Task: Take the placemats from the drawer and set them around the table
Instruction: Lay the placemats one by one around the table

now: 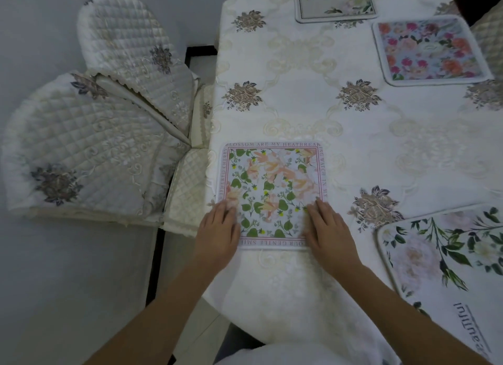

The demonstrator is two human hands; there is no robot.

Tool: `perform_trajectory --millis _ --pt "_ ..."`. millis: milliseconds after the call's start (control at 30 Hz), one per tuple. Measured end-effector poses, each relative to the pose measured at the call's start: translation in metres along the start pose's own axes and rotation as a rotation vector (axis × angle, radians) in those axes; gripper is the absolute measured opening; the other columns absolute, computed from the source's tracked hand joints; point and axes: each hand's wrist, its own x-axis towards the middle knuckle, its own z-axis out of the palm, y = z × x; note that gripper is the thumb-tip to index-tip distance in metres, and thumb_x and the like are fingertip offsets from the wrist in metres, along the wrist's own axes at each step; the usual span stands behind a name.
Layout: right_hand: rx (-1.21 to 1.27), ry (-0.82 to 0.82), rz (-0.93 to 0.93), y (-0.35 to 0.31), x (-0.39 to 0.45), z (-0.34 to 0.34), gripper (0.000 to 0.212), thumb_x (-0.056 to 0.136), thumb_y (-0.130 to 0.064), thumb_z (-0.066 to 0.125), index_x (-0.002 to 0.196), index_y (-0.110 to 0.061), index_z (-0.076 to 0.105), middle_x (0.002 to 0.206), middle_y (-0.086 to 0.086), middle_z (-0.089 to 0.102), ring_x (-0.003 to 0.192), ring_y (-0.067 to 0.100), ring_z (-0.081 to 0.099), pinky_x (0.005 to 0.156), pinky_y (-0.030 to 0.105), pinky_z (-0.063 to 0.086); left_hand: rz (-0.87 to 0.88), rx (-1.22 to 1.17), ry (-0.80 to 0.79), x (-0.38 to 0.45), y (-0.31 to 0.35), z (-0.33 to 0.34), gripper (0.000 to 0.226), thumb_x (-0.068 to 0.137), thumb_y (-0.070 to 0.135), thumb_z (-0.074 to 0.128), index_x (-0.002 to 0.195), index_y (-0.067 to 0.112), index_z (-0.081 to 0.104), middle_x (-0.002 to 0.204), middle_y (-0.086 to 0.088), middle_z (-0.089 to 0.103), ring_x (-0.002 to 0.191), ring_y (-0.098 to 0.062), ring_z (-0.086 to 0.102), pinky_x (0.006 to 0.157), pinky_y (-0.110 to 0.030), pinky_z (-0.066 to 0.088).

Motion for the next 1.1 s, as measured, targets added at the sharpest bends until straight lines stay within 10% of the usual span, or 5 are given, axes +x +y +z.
perform_trajectory --millis 400,700,967,1100 --pt "-0.038 0.006 -0.037 0.004 -0.092 0.033 0.066 0.094 -0.045 0.027 0.151 -0.01 0.032 0.158 0.01 0.026 0.148 0.024 0.018 0.12 0.04 0.016 -0.034 0.075 -0.013 -0.094 0.024 0.017 0.055 0.094 0.035 0.033 0.134 0.007 0.057 0.14 -0.014 0.053 0.126 -0.03 0.053 0.1 -0.048 0.048" --pt "-0.106 -0.092 0.014 -0.036 -0.095 0.021 0.059 0.101 -0.041 0.032 0.155 -0.021 0.017 0.163 0.003 0.006 0.15 0.021 0.003 0.12 0.043 0.006 0.138 0.11 -0.123 -0.08 0.062 0.018 0.056 0.103 0.039 0.022 0.155 0.022 0.018 0.163 -0.006 0.01 0.15 -0.022 0.008 0.122 -0.044 0.007" --pt "-0.087 -0.151 0.163 -0.061 -0.087 0.016 0.059 0.101 -0.039 0.037 0.153 -0.02 0.019 0.163 0.001 0.012 0.15 0.021 0.008 0.119 0.047 0.011 0.359 0.19 -0.177 -0.069 0.057 0.026 0.052 0.093 0.04 0.042 0.137 0.015 0.053 0.146 -0.011 0.048 0.131 -0.03 0.047 0.103 -0.049 0.044" --pt "-0.069 -0.18 0.223 -0.07 -0.083 0.009 0.058 0.1 -0.04 0.037 0.152 -0.019 0.022 0.162 0.002 0.014 0.149 0.021 0.011 0.119 0.049 0.01 0.438 0.197 -0.144 -0.059 0.058 0.011 0.045 0.099 0.038 0.039 0.136 0.016 0.049 0.145 -0.008 0.044 0.13 -0.029 0.043 0.102 -0.048 0.039"
